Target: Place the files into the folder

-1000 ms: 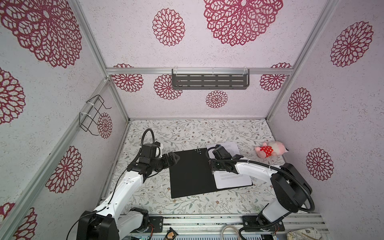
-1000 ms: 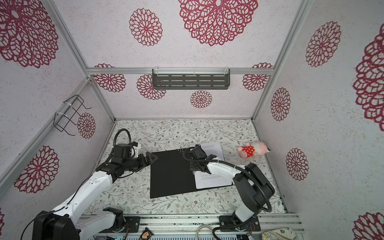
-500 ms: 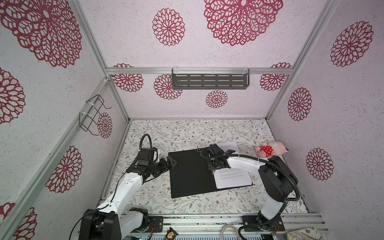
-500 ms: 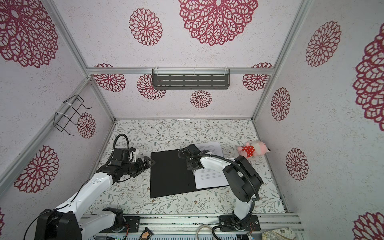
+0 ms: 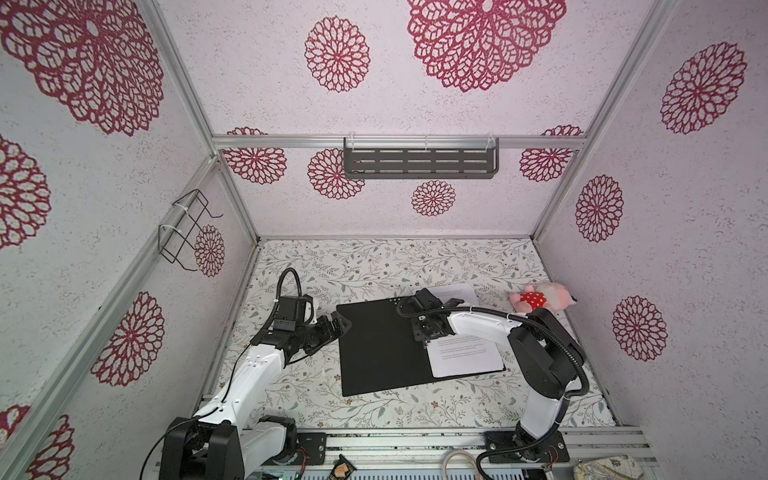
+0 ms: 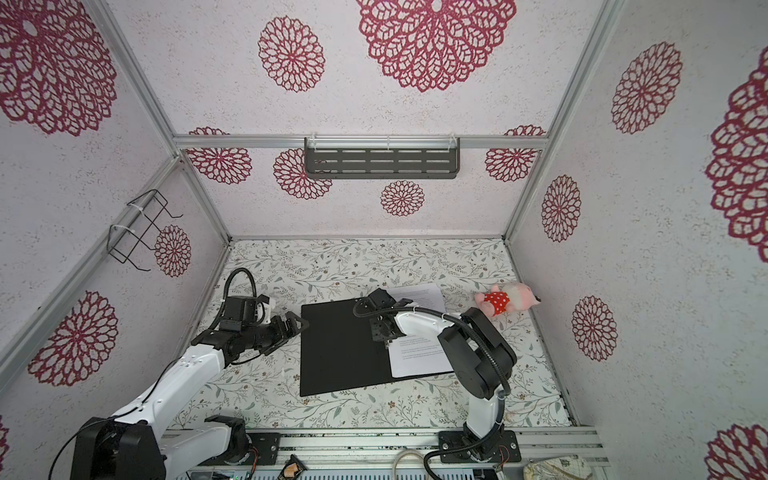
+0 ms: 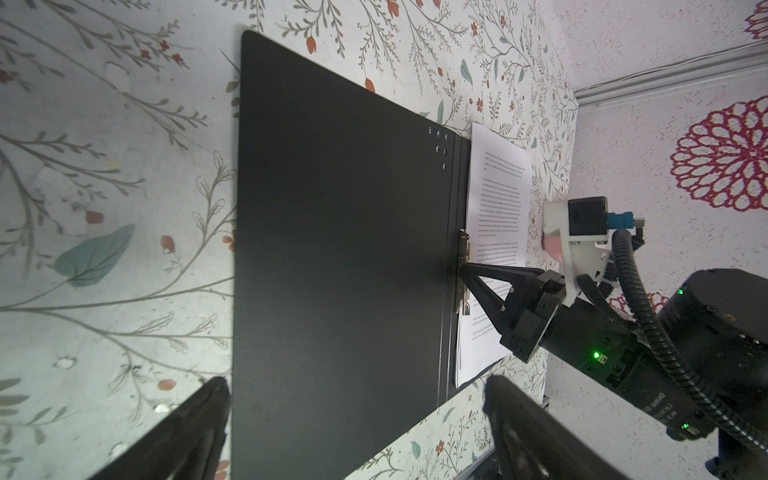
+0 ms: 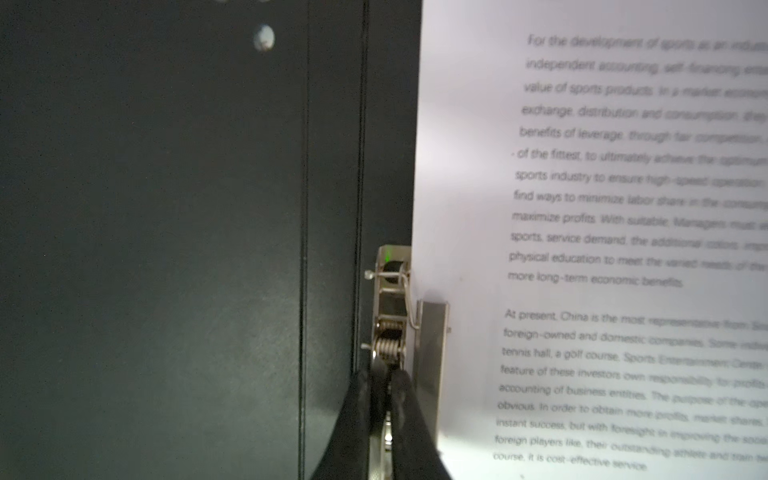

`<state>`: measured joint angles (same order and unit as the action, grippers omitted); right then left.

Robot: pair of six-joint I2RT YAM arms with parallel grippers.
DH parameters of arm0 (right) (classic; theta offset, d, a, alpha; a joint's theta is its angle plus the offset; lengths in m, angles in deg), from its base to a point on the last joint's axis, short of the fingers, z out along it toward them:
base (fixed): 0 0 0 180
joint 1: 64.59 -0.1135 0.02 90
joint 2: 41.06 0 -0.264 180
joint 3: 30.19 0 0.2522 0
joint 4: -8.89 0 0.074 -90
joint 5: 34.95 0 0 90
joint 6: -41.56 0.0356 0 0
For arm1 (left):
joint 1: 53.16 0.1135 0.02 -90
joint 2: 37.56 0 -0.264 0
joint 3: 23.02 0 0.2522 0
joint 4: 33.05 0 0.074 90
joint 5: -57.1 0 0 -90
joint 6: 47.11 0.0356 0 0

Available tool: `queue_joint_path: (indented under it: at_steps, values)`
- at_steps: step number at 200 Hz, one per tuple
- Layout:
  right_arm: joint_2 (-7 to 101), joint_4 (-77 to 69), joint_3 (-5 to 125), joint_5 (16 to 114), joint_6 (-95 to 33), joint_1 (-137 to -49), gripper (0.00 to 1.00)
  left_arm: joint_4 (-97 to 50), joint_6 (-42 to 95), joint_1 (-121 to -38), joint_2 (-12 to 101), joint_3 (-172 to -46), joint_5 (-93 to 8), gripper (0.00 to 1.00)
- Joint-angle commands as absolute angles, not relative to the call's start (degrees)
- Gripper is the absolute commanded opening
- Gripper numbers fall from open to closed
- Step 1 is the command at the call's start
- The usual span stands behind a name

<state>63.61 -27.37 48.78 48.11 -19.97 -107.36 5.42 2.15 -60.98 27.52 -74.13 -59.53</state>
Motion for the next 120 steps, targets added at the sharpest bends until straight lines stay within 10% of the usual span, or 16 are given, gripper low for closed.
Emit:
queue_joint_path:
  at_steps: [1,120]
  values:
    - [65.35,-28.69,49.63,47.77,-19.39,-107.92,0.06,5.16,1.98,-60.20,27.31,-74.74,-57.91,0.99]
    - [53.91,-28.60,50.83,64.37,-16.14,-99.93,0.00,3.88,-1.77,-58.79,27.23,-72.28,-55.45,0.99]
